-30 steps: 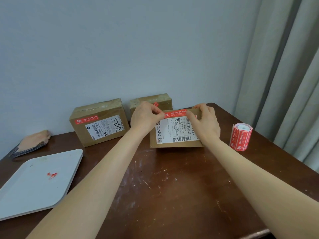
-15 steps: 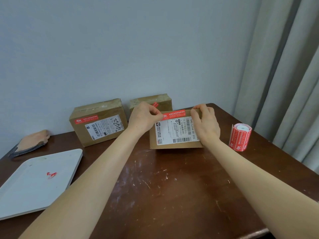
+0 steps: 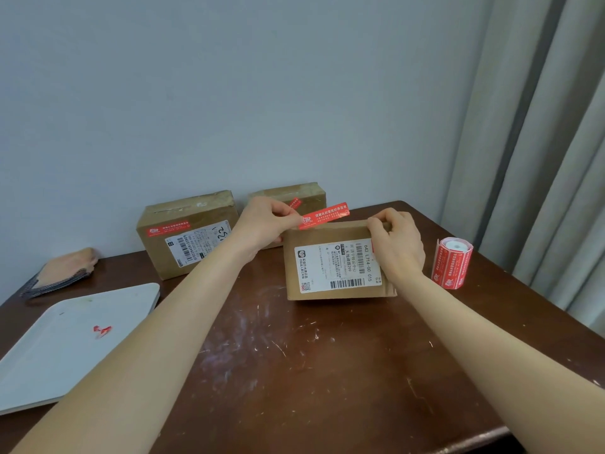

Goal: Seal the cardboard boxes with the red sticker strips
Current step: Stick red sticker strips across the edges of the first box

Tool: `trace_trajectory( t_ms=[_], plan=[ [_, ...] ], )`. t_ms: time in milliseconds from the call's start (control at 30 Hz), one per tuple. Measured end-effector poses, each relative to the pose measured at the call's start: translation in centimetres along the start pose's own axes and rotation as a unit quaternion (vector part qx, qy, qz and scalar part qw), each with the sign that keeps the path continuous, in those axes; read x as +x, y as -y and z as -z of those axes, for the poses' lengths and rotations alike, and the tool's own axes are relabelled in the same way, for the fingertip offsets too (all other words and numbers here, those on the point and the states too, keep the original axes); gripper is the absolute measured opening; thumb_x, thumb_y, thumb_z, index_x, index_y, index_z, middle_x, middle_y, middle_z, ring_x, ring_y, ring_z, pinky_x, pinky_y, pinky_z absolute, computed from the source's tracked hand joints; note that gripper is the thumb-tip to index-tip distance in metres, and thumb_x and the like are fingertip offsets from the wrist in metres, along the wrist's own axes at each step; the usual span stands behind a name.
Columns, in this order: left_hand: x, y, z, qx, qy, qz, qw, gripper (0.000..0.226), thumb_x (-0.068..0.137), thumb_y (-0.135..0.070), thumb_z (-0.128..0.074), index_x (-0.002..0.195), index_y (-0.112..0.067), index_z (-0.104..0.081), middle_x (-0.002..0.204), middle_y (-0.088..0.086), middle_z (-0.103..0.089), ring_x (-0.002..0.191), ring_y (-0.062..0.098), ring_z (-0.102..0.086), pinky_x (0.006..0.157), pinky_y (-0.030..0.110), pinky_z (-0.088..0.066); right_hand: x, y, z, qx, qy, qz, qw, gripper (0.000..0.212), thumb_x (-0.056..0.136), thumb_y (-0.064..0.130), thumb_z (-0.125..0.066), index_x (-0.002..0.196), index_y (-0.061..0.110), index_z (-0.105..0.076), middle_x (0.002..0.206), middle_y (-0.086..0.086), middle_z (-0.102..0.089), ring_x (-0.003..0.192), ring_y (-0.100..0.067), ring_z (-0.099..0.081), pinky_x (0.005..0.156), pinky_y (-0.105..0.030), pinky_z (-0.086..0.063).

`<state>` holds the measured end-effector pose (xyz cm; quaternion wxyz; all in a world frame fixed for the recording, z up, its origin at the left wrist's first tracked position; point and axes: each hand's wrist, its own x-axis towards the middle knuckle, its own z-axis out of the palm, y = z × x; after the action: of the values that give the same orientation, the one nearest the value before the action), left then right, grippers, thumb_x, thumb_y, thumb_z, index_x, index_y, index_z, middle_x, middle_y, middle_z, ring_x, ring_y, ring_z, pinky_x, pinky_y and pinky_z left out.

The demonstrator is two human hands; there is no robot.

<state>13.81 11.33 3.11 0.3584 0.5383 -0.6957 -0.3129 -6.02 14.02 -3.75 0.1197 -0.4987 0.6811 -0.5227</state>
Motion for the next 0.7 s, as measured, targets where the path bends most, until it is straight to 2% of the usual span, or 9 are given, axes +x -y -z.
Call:
trace_trajectory(
  t_ms=[133, 267, 333, 400, 467, 533, 600, 700],
  plan=[
    [-0.7, 0.0, 0.1, -0.009, 0.008, 0.009, 1.000, 0.010, 0.082, -0.018, -0.068, 0.073, -0.018, -0.071, 0.084, 0.002, -0.068, 0.081, 0.011, -0.061, 0.075, 0.030, -0.056, -1.0, 0.2, 0.6, 0.004, 0.005, -0.002, 1.000, 0.014, 0.089, 0.032, -0.050, 0.085, 0.025, -0.061, 0.111, 0.007, -0.051, 0.097, -0.014, -0.052, 0.072, -0.030, -0.035],
    [-1.2, 0.3, 0.2, -0.008, 0.031, 0.016, 0.999, 0.009, 0.081, -0.016, -0.069, 0.076, -0.011, -0.073, 0.082, 0.008, -0.070, 0.072, 0.009, -0.060, 0.075, 0.028, -0.054, -1.6, 0.0, 1.1, -0.050, 0.033, -0.001, 0.998, 0.011, 0.087, 0.027, -0.051, 0.083, 0.024, -0.061, 0.118, 0.007, -0.049, 0.103, -0.016, -0.050, 0.072, -0.031, -0.036],
    [-1.4, 0.3, 0.2, 0.000, 0.033, 0.006, 0.999, 0.011, 0.080, -0.017, -0.069, 0.072, -0.011, -0.074, 0.068, 0.002, -0.067, 0.058, 0.001, -0.054, 0.070, 0.026, -0.049, -1.7, -0.2, 1.2, -0.074, 0.048, 0.013, 0.996, 0.010, 0.087, 0.026, -0.052, 0.084, 0.026, -0.062, 0.120, 0.006, -0.051, 0.107, -0.017, -0.050, 0.074, -0.032, -0.040],
    [-1.4, 0.0, 0.3, 0.019, 0.027, -0.003, 0.999, 0.013, 0.080, -0.019, -0.070, 0.069, -0.014, -0.073, 0.069, -0.005, -0.067, 0.059, -0.003, -0.053, 0.067, 0.022, -0.041, -1.5, 0.2, 1.6, -0.072, 0.040, 0.035, 0.996, 0.015, 0.089, 0.030, -0.052, 0.091, 0.026, -0.067, 0.117, 0.005, -0.056, 0.109, -0.019, -0.050, 0.076, -0.032, -0.040],
    [-1.2, -0.5, 0.5, 0.038, 0.023, -0.010, 0.999, 0.012, 0.080, -0.020, -0.070, 0.069, -0.015, -0.073, 0.082, -0.008, -0.069, 0.071, -0.001, -0.054, 0.067, 0.019, -0.041, -1.0, 1.4, 2.4, -0.017, 0.014, 0.040, 0.999, 0.022, 0.090, 0.038, -0.054, 0.096, 0.024, -0.069, 0.104, 0.006, -0.062, 0.101, -0.016, -0.055, 0.076, -0.031, -0.039],
    [-1.0, -1.0, 0.6, 0.048, 0.028, -0.010, 0.998, 0.012, 0.078, -0.020, -0.072, 0.067, -0.016, -0.072, 0.083, -0.011, -0.067, 0.069, 0.006, -0.052, 0.064, 0.022, -0.040, -0.2, 2.8, 3.3, 0.084, 0.030, 0.010, 0.996, 0.026, 0.088, 0.044, -0.057, 0.091, 0.020, -0.068, 0.087, 0.008, -0.066, 0.082, -0.010, -0.058, 0.072, -0.029, -0.041],
    [-0.6, -1.4, 0.6, 0.062, 0.033, -0.012, 0.997, 0.011, 0.079, -0.020, -0.071, 0.070, -0.014, -0.072, 0.084, -0.012, -0.064, 0.063, 0.002, -0.050, 0.063, 0.019, -0.038, 0.5, 4.1, 4.0, 0.143, 0.106, -0.028, 0.984, 0.032, 0.084, 0.048, -0.063, 0.085, 0.017, -0.069, 0.077, 0.006, -0.067, 0.063, -0.007, -0.052, 0.064, -0.024, -0.041],
    [0.0, -1.9, 0.5, 0.078, 0.036, -0.020, 0.996, 0.013, 0.081, -0.018, -0.069, 0.080, -0.006, -0.073, 0.081, -0.014, -0.061, 0.065, -0.010, -0.047, 0.063, 0.015, -0.036, 1.0, 5.1, 4.3, 0.118, 0.213, -0.055, 0.968, 0.034, 0.081, 0.048, -0.068, 0.086, 0.015, -0.071, 0.073, 0.005, -0.066, 0.052, -0.006, -0.043, 0.048, -0.018, -0.033]
  ],
)
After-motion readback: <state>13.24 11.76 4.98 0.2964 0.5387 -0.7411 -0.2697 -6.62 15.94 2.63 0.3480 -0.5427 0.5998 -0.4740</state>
